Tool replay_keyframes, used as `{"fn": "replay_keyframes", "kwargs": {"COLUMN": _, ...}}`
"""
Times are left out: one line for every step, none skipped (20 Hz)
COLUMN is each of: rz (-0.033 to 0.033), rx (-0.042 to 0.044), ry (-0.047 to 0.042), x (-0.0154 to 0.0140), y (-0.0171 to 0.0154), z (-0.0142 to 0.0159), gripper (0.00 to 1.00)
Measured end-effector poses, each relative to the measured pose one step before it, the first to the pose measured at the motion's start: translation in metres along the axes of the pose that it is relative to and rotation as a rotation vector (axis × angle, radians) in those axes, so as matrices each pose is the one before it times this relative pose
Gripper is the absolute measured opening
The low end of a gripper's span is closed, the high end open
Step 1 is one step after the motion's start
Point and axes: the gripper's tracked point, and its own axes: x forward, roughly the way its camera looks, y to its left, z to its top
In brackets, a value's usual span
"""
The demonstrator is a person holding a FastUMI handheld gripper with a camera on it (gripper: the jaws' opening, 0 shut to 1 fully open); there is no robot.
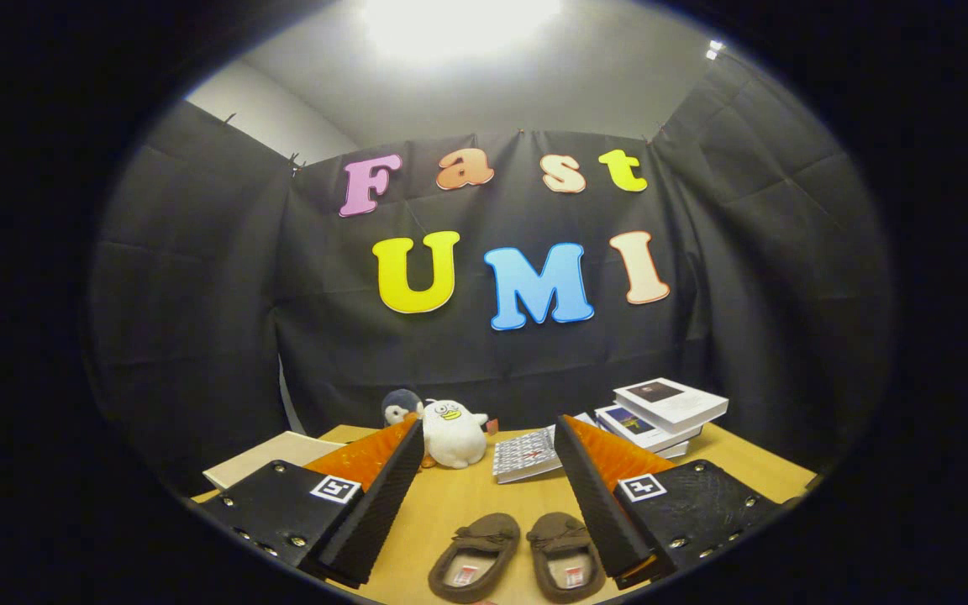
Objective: Open the storage box then place both shoes into the box .Put the left shoe in first, then the right shoe, with the right side of both shoes facing outward in a uniform manner.
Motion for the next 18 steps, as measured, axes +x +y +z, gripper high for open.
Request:
{"fn": "replay_keyframes", "kwargs": {"rz": 0.01512, "rx": 0.02741, "ry": 0.0137, "x": 0.00276, "y": 0.00671, "z": -0.00536, "gripper": 0.96}}
{"fn": "replay_keyframes", "kwargs": {"rz": 0.01115, "rx": 0.03039, "ry": 0.01478, "x": 0.0034, "y": 0.00622, "z": -0.00677, "gripper": 0.97}}
{"fn": "replay_keyframes", "kwargs": {"rz": 0.0079, "rx": 0.03294, "ry": 0.01249, "x": 0.00253, "y": 0.00394, "z": -0.00465, "gripper": 0.98}}
{"fn": "replay_keyframes", "kwargs": {"rz": 0.0101, "rx": 0.03537, "ry": 0.01549, "x": 0.00429, "y": 0.0049, "z": -0.00684, "gripper": 0.98}}
{"fn": "replay_keyframes", "kwargs": {"rz": 0.01389, "rx": 0.03735, "ry": 0.02201, "x": 0.00422, "y": 0.00559, "z": -0.00659, "gripper": 0.98}}
{"fn": "replay_keyframes", "kwargs": {"rz": 0.01213, "rx": 0.03914, "ry": 0.02189, "x": 0.00473, "y": 0.00423, "z": -0.00936, "gripper": 0.98}}
{"fn": "replay_keyframes", "kwargs": {"rz": 0.00898, "rx": 0.04088, "ry": 0.02261, "x": 0.00344, "y": 0.00299, "z": -0.00675, "gripper": 0.98}}
{"fn": "replay_keyframes", "kwargs": {"rz": 0.01171, "rx": 0.04132, "ry": 0.0183, "x": 0.00396, "y": 0.00364, "z": -0.00699, "gripper": 0.98}}
{"fn": "replay_keyframes", "kwargs": {"rz": 0.013, "rx": 0.04216, "ry": 0.0196, "x": 0.0044, "y": 0.00391, "z": -0.00638, "gripper": 0.98}}
{"fn": "replay_keyframes", "kwargs": {"rz": 0.01632, "rx": 0.04462, "ry": 0.02233, "x": 0.00411, "y": 0.00499, "z": -0.00913, "gripper": 0.98}}
{"fn": "replay_keyframes", "kwargs": {"rz": 0.01505, "rx": 0.04633, "ry": 0.023, "x": 0.00408, "y": 0.00301, "z": -0.0083, "gripper": 0.98}}
{"fn": "replay_keyframes", "kwargs": {"rz": 0.01341, "rx": 0.04889, "ry": 0.02532, "x": 0.00479, "y": 0.00212, "z": -0.01052, "gripper": 0.98}}
{"fn": "replay_keyframes", "kwargs": {"rz": 0.00924, "rx": 0.04649, "ry": 0.03163, "x": 0.00551, "y": 0.00106, "z": -0.01012, "gripper": 0.97}}
{"fn": "replay_keyframes", "kwargs": {"rz": 0.00544, "rx": 0.03546, "ry": 0.02429, "x": 0.0065, "y": -0.0001, "z": -0.01002, "gripper": 0.97}}
{"fn": "replay_keyframes", "kwargs": {"rz": 0.00712, "rx": 0.02693, "ry": 0.02009, "x": 0.00484, "y": 0.0016, "z": -0.00714, "gripper": 0.97}}
{"fn": "replay_keyframes", "kwargs": {"rz": 0.01373, "rx": 0.02322, "ry": 0.02283, "x": 0.00296, "y": 0.00205, "z": -0.00921, "gripper": 0.97}}
{"fn": "replay_keyframes", "kwargs": {"rz": 0.00997, "rx": 0.02721, "ry": 0.01939, "x": 0.00474, "y": 0.00092, "z": -0.00782, "gripper": 0.97}}
{"fn": "replay_keyframes", "kwargs": {"rz": 0.0125, "rx": 0.03687, "ry": 0.01933, "x": 0.00462, "y": 0.0015, "z": -0.00864, "gripper": 0.98}}
